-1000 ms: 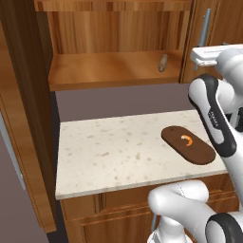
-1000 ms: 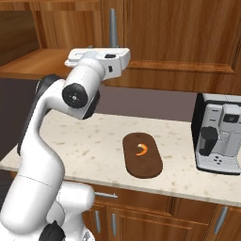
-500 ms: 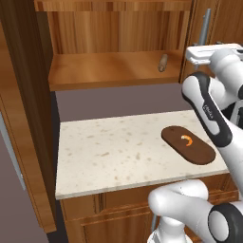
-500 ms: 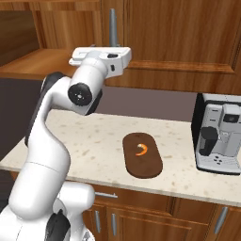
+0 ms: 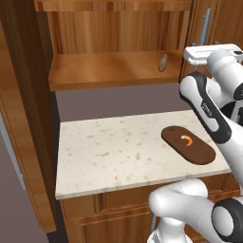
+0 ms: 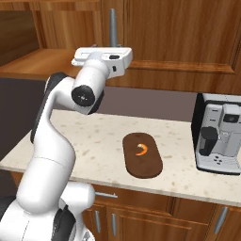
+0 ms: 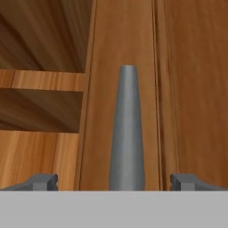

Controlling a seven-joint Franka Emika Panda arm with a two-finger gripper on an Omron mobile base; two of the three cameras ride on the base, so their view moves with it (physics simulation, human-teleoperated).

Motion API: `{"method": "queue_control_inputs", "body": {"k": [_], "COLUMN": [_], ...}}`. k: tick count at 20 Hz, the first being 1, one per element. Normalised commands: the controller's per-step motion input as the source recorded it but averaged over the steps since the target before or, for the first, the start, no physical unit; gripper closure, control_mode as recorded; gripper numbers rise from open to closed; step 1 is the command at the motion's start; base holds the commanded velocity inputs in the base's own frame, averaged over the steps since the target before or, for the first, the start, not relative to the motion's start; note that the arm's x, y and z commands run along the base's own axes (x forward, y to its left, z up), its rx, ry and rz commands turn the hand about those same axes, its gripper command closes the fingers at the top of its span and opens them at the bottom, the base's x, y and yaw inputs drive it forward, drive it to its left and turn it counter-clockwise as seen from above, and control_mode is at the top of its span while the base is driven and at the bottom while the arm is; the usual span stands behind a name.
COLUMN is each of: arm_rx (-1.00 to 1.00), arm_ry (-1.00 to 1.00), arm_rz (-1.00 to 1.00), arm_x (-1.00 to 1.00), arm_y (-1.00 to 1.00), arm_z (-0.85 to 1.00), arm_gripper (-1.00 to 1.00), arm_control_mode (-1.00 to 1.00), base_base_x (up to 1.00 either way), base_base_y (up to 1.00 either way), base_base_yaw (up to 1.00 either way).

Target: Open the cabinet, retrieve the rolling pin, and place it next to the meat on the cutting board to prepare for tenderizing.

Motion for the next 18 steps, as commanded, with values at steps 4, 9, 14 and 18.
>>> {"method": "queue_control_inputs", "body": {"k": [4, 9, 14, 18], "arm_rx": [0.0, 0.0, 0.0, 0.0], "arm_ry": [0.0, 0.0, 0.0, 0.0], "arm_rz": [0.02, 0.02, 0.0, 0.0], "arm_x": [0.05, 0.03, 0.17, 0.27], "arm_y": [-0.09, -0.1, -0.03, 0.0], "arm_z": [0.0, 0.0, 0.0, 0.0], "arm_gripper": [-1.0, -1.0, -1.0, -1.0], "arm_control_mode": [-1.0, -1.0, -1.0, -1.0], "base_base_x": [0.0, 0.0, 0.0, 0.0], "base_base_y": [0.0, 0.0, 0.0, 0.0], "base_base_yaw": [0.0, 0.0, 0.0, 0.0]}}
